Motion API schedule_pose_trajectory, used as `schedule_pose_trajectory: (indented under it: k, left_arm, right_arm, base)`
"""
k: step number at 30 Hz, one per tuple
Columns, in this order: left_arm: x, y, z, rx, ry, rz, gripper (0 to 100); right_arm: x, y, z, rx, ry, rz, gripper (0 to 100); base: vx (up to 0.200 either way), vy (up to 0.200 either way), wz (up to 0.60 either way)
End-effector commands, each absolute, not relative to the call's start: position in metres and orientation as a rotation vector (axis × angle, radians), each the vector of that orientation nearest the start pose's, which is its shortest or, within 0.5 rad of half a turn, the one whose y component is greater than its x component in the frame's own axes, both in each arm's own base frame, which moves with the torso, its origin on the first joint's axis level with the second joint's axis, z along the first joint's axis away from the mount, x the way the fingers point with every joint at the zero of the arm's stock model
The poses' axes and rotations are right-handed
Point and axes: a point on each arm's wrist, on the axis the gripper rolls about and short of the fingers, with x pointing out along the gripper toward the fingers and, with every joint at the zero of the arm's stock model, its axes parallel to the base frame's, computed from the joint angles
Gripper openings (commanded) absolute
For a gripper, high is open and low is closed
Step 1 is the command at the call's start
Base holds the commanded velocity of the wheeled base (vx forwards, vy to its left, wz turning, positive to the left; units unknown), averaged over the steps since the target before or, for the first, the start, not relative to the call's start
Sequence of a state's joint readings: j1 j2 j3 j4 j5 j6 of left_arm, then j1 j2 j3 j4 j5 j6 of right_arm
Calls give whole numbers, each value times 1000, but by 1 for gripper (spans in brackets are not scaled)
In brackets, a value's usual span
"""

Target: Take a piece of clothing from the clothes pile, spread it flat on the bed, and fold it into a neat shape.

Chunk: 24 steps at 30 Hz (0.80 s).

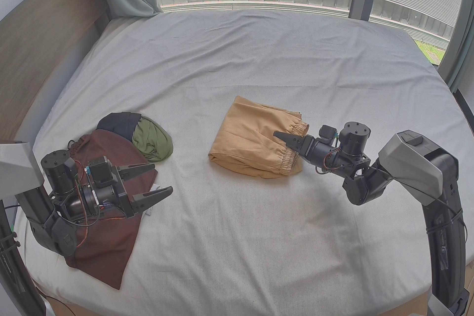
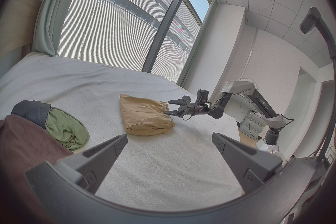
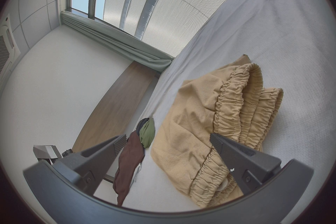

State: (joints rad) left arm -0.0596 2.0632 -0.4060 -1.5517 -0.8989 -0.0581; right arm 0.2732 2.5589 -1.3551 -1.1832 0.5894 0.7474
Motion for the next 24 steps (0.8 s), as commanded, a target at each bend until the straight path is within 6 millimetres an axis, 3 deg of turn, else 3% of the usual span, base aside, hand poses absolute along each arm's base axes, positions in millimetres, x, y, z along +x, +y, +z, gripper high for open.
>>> schedule_pose_trajectory:
  k: [1,8,16,20,24]
  left_arm:
    - [294,-35,72,-100,133,-955,100]
    - [294,-35,71,-102,137,-954,100]
    - [294,-36,72,-101,134,-956,100]
    - [293,-38,72,-102,138,-964,100]
    - [289,-40,72,-102,142,-973,100]
  right_arm:
    - [466,140,0,702,373,784,100]
    - [469,142,-13,703,387,770,100]
    - [468,140,-8,703,372,754,100]
    - [464,142,18,697,316,760,100]
    - [440,144,52,690,306,782,100]
  base:
    - [0,0,0]
    - [0,0,0]
    - [0,0,0]
    - [0,0,0]
    - [0,0,0]
